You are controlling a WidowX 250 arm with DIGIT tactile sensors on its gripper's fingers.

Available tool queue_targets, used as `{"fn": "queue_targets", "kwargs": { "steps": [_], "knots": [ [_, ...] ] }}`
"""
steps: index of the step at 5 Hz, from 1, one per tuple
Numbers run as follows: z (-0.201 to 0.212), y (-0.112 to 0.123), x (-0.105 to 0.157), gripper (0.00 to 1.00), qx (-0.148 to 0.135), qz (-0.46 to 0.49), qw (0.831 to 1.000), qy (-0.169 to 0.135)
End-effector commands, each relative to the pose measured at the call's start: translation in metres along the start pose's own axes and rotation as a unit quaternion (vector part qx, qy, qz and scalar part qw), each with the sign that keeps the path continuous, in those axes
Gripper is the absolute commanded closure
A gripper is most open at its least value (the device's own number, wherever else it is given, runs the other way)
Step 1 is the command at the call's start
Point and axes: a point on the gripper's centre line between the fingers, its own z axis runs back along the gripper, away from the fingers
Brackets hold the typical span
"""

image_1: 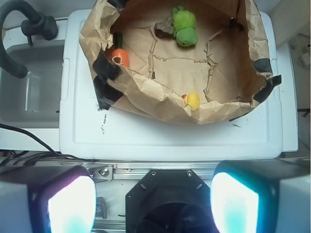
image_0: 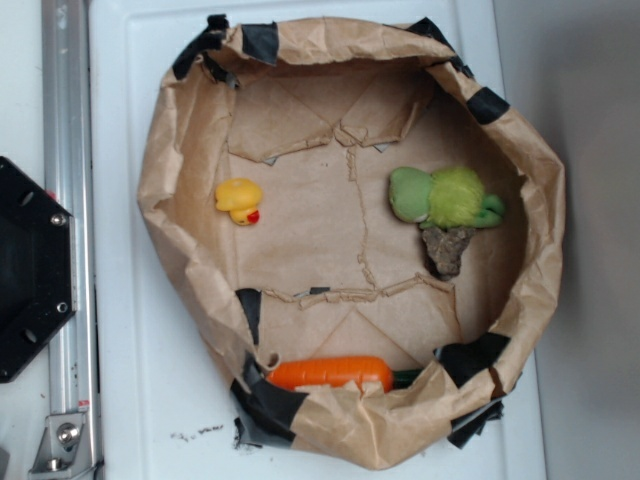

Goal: Grab the rock.

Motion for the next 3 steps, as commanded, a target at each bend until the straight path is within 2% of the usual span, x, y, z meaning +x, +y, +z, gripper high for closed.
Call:
{"fn": "queue_targets", "kwargs": {
  "steps": [1, 2, 3],
  "knots": [
    [0.000, 0.000, 0.000, 0.00, 0.000, 0.000, 1.000, 0.000],
    [-0.035, 0.007, 0.040, 0.00, 0.020, 0.123, 0.992, -0.016],
    [-0.060, 0.019, 0.078, 0.00, 0.009, 0.245, 0.968, -0.060]
  ]
}}
